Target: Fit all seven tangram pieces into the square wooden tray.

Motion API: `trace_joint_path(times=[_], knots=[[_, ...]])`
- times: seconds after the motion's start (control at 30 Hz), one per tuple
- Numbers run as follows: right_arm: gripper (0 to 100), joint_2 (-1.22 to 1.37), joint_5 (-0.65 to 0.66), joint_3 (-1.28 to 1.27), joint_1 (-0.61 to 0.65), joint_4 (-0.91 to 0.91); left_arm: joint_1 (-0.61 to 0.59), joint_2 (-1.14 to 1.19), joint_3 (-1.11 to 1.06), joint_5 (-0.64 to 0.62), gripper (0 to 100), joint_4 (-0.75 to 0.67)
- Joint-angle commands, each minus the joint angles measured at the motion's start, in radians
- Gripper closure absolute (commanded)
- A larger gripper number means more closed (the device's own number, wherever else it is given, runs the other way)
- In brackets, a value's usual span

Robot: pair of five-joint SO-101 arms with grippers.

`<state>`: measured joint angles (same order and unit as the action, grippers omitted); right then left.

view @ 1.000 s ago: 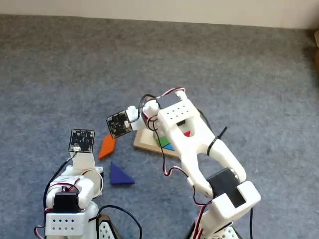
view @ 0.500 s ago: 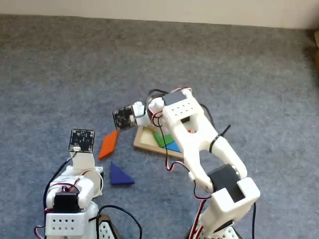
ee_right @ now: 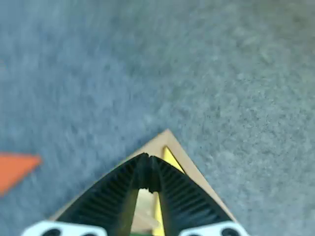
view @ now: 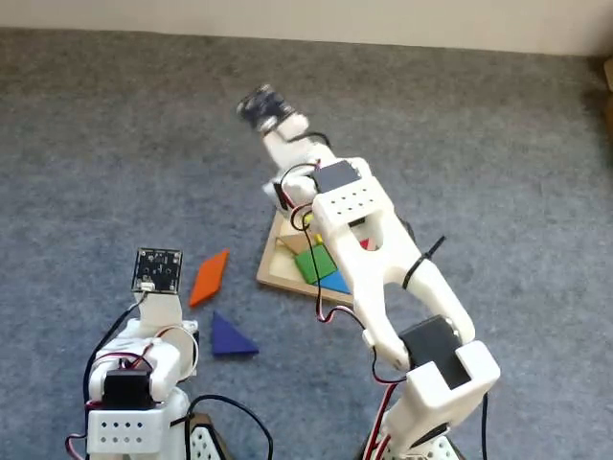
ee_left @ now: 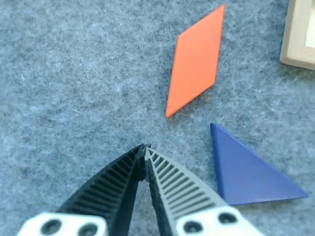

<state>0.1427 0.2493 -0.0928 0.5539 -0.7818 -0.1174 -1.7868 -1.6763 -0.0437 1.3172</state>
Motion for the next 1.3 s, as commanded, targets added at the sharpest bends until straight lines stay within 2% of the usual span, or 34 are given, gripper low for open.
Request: trace_joint_path(times=[0.0, 0.33, 0.73, 0.93, 1.27], knots=[[99.3, -0.021, -0.143, -0.022, 0.016, 0.068, -0.013, -0.042, -0.019, -0.008, 99, 0.003], [99.3, 0.015, -0.173, -0.168, 0.059, 0.085, -0.013, -0.042, -0.019, -0.008, 99, 0.003], [99.3, 0.068, -0.167, -0.185, 0.096, 0.053, -0.013, -0.042, -0.019, -0.008, 99, 0.003], [99.3, 0.065, -0.021, -0.183, 0.097, -0.021, -0.013, -0.042, -0.019, -0.008, 99, 0.003], [99.3, 0.010, -0.009, -0.180, 0.064, -0.021, -0.013, -0.042, -0.019, -0.008, 99, 0.003]])
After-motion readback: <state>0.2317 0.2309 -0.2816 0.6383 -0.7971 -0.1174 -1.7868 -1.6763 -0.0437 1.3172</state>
